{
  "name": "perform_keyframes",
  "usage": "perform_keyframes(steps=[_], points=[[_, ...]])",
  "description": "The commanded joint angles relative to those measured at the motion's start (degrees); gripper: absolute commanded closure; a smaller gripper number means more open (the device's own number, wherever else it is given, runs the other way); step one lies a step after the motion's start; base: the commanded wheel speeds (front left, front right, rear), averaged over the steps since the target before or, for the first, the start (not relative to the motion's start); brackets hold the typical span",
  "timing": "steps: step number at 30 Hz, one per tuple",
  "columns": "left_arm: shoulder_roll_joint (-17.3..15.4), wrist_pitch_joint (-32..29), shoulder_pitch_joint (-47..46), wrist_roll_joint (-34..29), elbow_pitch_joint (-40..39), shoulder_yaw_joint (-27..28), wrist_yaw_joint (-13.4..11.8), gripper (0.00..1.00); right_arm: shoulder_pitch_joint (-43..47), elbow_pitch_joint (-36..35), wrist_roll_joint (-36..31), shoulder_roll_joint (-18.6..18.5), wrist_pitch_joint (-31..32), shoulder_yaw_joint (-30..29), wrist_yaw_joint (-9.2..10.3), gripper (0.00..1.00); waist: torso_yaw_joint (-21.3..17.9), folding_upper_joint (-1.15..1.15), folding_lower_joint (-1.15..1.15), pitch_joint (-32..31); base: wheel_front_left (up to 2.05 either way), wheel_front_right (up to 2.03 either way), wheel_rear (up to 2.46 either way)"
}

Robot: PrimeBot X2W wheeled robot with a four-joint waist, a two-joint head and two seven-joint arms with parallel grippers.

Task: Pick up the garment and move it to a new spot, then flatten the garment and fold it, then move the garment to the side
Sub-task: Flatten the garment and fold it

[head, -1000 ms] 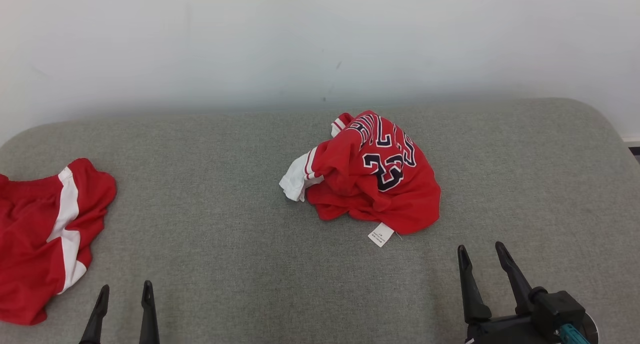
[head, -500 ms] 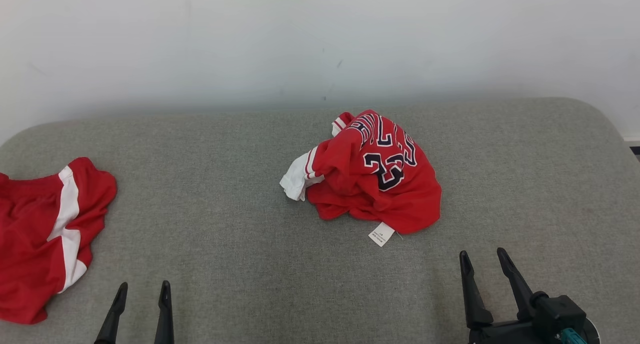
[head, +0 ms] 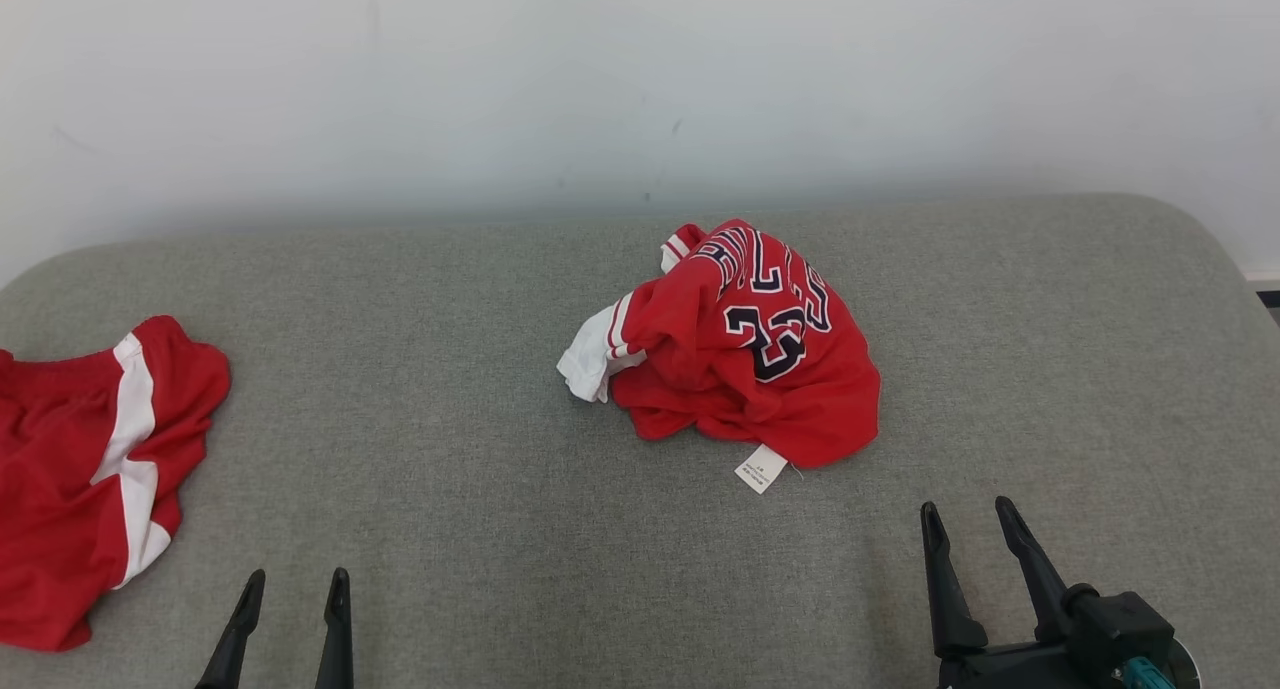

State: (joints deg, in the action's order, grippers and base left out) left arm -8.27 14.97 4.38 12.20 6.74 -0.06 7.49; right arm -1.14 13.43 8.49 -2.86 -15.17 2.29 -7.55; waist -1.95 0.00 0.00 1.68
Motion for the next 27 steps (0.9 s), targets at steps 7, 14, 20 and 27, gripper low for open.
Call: perform_keyframes(steps=[7,14,20,27], points=[[-0.18,0.15,0.24,0.17,-0.15,-0.11,-0.06,0.00,0.14,-0.05,0.37,-0.02,-0.14,-0.12,0.12,0.00,-0.11,0.00,0.00,-0.07,0.00,0.00,0.00],[-0.17,0.15,0.29,0.25,0.13,-0.04,-0.06,0.00,0.29,-0.12,0.26,-0.02,-0.14,0.12,0.12,0.00,-0.09,0.00,0.00,0.00,0.00,0.00,0.00],[-0.40,0.15,-0.09,0.44,0.31,-0.25,-0.07,0.00,0.25,-0.16,0.24,-0.02,-0.14,0.24,0.12,0.00,-0.09,0.00,0.00,0.23,0.00,0.00,0.00],[-0.56,0.15,-1.60,0.94,0.95,-0.82,-0.06,0.00,-0.28,-0.09,0.38,-0.02,-0.14,0.42,0.12,0.00,-0.50,0.00,0.00,0.45,0.00,0.00,0.00]])
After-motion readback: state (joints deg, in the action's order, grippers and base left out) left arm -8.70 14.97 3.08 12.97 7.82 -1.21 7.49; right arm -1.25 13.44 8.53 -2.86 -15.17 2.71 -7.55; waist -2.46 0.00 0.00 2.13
